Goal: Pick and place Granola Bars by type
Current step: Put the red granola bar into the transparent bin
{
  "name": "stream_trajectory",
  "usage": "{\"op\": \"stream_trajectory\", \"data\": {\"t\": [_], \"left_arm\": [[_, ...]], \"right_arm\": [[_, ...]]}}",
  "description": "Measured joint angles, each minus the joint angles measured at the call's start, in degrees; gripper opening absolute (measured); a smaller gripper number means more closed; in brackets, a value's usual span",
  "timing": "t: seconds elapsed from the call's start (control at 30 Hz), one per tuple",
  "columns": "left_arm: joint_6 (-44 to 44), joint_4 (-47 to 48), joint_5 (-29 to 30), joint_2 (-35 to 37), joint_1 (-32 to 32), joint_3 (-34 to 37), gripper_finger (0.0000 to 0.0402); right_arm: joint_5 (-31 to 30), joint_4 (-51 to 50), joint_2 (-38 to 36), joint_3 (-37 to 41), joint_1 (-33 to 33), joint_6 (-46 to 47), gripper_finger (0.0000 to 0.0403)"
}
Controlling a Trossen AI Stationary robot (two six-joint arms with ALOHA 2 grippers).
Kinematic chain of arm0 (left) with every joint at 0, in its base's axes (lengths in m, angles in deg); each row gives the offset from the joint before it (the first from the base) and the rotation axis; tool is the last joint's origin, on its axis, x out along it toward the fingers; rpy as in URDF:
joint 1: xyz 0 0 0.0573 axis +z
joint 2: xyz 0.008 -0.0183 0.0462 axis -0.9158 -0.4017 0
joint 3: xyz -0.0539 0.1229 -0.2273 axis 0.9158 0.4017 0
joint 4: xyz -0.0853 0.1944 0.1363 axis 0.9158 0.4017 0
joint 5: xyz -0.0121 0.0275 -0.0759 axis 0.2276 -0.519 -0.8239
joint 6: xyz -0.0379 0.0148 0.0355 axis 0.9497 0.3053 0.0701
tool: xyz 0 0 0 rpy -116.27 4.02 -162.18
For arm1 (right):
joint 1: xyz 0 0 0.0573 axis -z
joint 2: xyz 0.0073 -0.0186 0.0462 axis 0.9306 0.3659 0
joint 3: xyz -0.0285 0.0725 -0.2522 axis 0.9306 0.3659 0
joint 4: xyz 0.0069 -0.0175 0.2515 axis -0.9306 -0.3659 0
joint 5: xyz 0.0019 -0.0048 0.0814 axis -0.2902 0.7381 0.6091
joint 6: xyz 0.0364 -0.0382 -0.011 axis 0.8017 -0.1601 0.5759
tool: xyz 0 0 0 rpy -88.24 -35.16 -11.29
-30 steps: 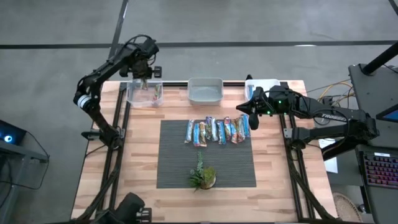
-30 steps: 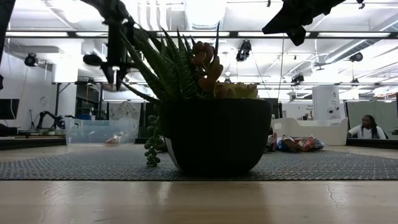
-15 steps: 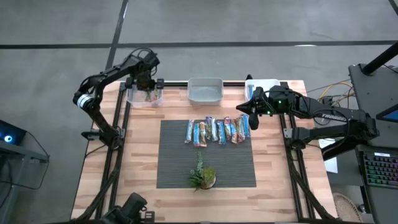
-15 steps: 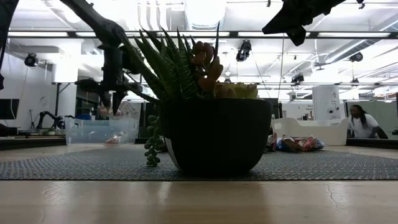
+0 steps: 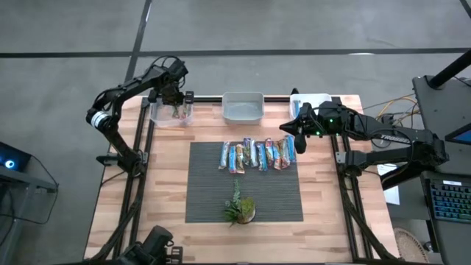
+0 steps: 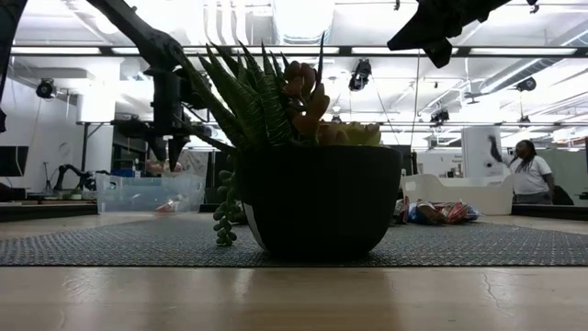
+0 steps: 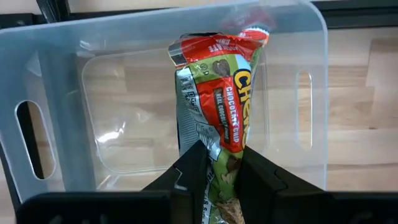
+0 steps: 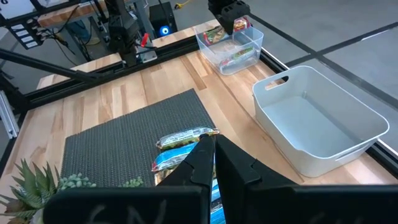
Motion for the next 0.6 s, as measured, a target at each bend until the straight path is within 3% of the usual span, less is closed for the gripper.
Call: {"op": "stream_trajectory", "data": {"t": [0.6], "left_arm": [[-1.9,-0.3,0.1,0.0,0.0,0.0,0.0058]], "right_arm": [[-1.6,0.0,0.0,0.0,0.0,1.5,0.0008]]}}
